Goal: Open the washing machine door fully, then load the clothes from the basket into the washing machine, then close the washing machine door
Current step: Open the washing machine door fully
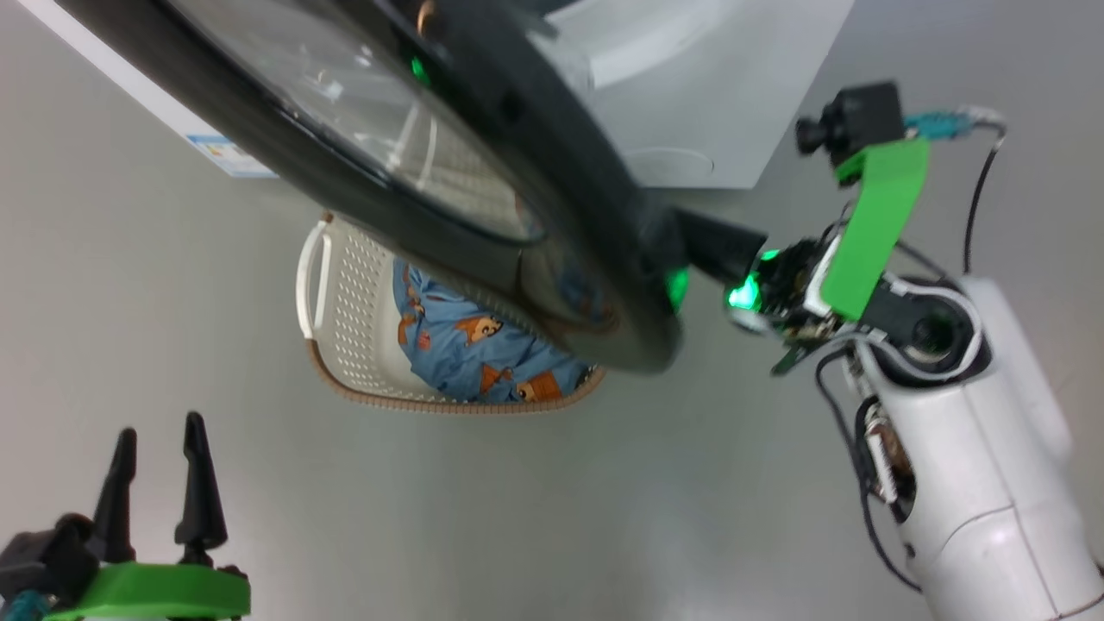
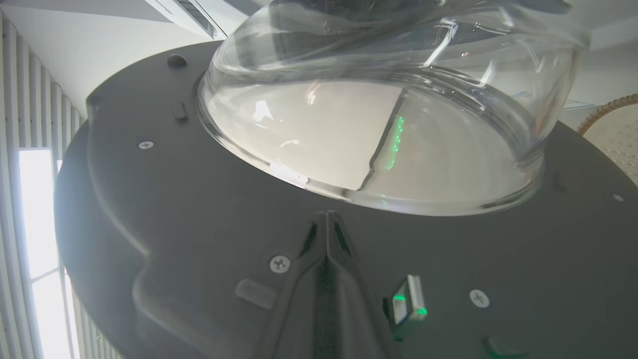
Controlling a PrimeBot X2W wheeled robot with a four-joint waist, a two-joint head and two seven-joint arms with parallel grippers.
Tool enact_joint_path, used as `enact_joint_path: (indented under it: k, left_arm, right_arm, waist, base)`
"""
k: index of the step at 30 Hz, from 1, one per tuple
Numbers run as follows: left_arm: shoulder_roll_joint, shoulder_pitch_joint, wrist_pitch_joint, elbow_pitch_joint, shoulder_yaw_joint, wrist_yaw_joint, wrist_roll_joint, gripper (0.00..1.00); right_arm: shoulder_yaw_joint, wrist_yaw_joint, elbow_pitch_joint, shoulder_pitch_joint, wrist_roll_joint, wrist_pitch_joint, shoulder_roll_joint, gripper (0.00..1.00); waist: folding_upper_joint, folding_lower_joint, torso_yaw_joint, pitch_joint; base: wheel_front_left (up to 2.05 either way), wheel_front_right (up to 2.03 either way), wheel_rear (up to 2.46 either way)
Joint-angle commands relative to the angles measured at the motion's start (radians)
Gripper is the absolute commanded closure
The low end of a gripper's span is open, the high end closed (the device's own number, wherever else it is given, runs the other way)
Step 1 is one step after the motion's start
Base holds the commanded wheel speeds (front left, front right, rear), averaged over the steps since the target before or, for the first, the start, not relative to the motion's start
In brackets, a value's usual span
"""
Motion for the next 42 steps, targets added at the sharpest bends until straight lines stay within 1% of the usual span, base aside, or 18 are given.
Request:
enact_joint_path:
  k: [1,3,4,7,8,15,23,29,36,42]
  left_arm:
    - [0.016,0.030,-0.009,-0.008,0.038,-0.003,-0.003,0.00]
    - [0.014,0.034,-0.009,-0.005,0.037,-0.003,-0.002,0.00]
    - [0.009,0.040,-0.009,0.000,0.035,-0.003,-0.001,0.00]
    - [0.000,0.053,-0.009,0.005,0.029,-0.003,0.003,0.00]
    - [0.000,0.053,-0.009,0.005,0.029,-0.003,0.003,0.00]
    - [-0.010,0.068,-0.009,0.012,0.028,-0.003,0.005,0.00]
    - [-0.019,0.084,-0.009,0.016,0.024,-0.003,0.004,0.00]
    - [-0.024,0.081,-0.009,0.020,0.007,-0.003,0.004,0.00]
    - [-0.026,0.073,-0.009,0.028,-0.011,-0.003,0.007,0.00]
    - [-0.027,0.075,-0.009,0.029,-0.001,-0.003,0.008,0.00]
  right_arm:
    - [0.053,-0.001,-0.025,0.044,0.025,-0.003,0.035,1.00]
    - [0.073,-0.001,-0.023,0.058,0.033,-0.003,0.035,1.00]
    - [0.118,-0.001,-0.022,0.083,0.051,-0.010,0.036,1.00]
    - [0.203,-0.001,-0.020,0.120,0.097,-0.049,0.036,1.00]
    - [0.203,-0.001,-0.020,0.120,0.097,-0.049,0.036,1.00]
    - [0.338,-0.001,-0.015,0.158,0.163,-0.117,0.037,1.00]
    - [0.472,-0.001,-0.002,0.183,0.227,-0.221,0.037,1.00]
    - [0.544,-0.001,0.019,0.170,0.265,-0.322,0.037,1.00]
    - [0.622,-0.001,0.063,0.141,0.282,-0.418,0.037,1.00]
    - [0.627,-0.001,0.073,0.135,0.264,-0.469,0.037,1.00]
  waist:
    - [0.0000,-0.0001,0.008,-0.063]
    - [0.0000,-0.0001,0.010,-0.077]
    - [0.0000,-0.0001,0.017,-0.102]
    - [0.0000,-0.0001,0.031,-0.146]
    - [0.0000,-0.0001,0.031,-0.146]
    - [0.0000,-0.0001,0.064,-0.202]
    - [0.0000,-0.0001,0.105,-0.252]
    - [0.0000,-0.0001,0.130,-0.274]
    - [0.0000,-0.0001,0.143,-0.292]
    - [0.0000,-0.0001,0.127,-0.308]
  base:
    - [0.00,0.00,0.00]
    - [0.00,0.00,0.00]
    - [0.00,0.00,0.00]
    - [0.00,0.00,0.00]
    - [0.00,0.00,0.00]
    - [0.00,0.00,0.00]
    - [0.00,0.00,0.00]
    - [0.00,0.00,0.00]
    - [0.00,0.00,0.00]
    - [0.00,0.00,0.00]
